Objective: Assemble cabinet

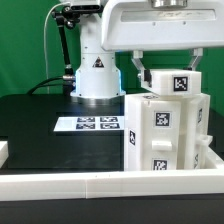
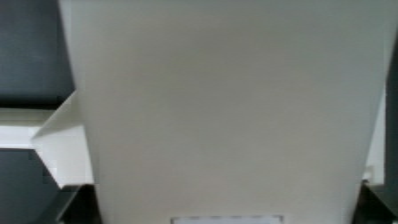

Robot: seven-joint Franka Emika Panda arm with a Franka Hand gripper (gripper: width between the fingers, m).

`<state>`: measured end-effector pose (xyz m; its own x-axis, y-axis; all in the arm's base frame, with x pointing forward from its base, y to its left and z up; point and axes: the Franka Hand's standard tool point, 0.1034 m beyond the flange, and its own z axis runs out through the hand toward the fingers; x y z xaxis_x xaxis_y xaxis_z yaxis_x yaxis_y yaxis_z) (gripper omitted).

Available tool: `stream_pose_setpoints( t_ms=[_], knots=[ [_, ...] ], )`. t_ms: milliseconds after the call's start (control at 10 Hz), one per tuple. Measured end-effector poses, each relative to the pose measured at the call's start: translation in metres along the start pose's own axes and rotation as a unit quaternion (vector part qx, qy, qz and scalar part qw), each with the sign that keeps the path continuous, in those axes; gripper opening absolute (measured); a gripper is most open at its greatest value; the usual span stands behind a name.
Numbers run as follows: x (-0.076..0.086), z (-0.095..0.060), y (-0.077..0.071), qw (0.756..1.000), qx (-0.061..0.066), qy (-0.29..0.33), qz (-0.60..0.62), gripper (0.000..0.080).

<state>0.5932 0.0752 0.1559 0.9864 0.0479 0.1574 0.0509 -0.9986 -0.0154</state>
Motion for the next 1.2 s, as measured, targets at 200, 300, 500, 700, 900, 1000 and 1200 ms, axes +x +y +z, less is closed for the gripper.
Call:
stream_pose_setpoints(
  t_ms=[200, 300, 500, 700, 900, 1000, 1200],
  knots=[
    [0.000, 0.000, 0.000, 1.000, 0.000, 0.000, 0.005, 0.0563],
    [0.000, 0.000, 0.000, 1.000, 0.000, 0.000, 0.013, 0.0563],
    [0.000, 0.000, 0.000, 1.000, 0.001, 0.000, 0.024, 0.0563],
    [0.000, 0.000, -0.001, 0.994, 0.003, 0.000, 0.105, 0.0563],
    [0.000, 0.001, -0.003, 0.981, 0.004, 0.001, 0.195, 0.0563],
    [0.000, 0.001, -0.007, 0.971, 0.005, 0.002, 0.241, 0.0563],
    [0.001, 0.000, -0.012, 0.927, 0.006, 0.004, 0.374, 0.0563]
  ],
)
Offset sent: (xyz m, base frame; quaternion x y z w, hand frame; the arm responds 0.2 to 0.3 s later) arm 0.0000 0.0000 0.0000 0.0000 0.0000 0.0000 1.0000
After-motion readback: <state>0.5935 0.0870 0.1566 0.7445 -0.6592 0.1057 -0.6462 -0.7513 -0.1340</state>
